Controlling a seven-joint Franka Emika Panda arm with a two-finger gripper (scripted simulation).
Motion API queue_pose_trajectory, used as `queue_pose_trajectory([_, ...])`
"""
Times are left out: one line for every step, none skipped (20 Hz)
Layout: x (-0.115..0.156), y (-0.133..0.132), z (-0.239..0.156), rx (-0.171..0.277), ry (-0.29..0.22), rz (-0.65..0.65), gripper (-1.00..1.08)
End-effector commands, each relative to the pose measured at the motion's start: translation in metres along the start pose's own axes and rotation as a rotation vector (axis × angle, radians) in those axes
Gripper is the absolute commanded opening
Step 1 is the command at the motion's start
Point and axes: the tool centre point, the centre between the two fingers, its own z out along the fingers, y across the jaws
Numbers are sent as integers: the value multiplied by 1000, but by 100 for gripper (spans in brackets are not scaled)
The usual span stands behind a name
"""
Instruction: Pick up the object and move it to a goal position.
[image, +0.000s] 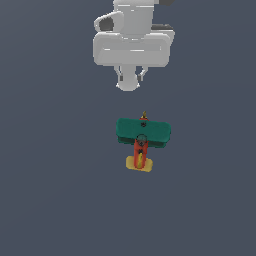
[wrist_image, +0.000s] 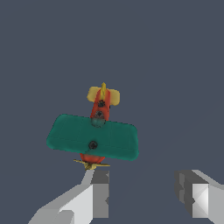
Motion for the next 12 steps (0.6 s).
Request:
queue_pose_trajectory([2,-1,-23,-9,31,0,28])
queue_pose_trajectory([3,-1,-32,-13,43,0,28])
queue_pose_trajectory([4,-2,-41,-18,56,0,28])
queue_pose_trajectory([4,-2,-50,-23,68,0,28])
queue_pose_trajectory([5,-3,-59,-28,80,-1,28])
queue_pose_trajectory([5,-4,-68,-34,92,-1,28])
queue_pose_trajectory([5,-5,-77,-39,104,-1,28])
queue_pose_trajectory([5,-6,-86,-46,115,-1,28])
queue_pose_trajectory([4,-7,-94,-52,127,-1,28])
queue_pose_trajectory([4,-8,-103,-59,138,-2,28])
queue_pose_trajectory([3,-9,-112,-66,149,-2,28])
queue_pose_trajectory([3,-10,-120,-73,161,-2,28])
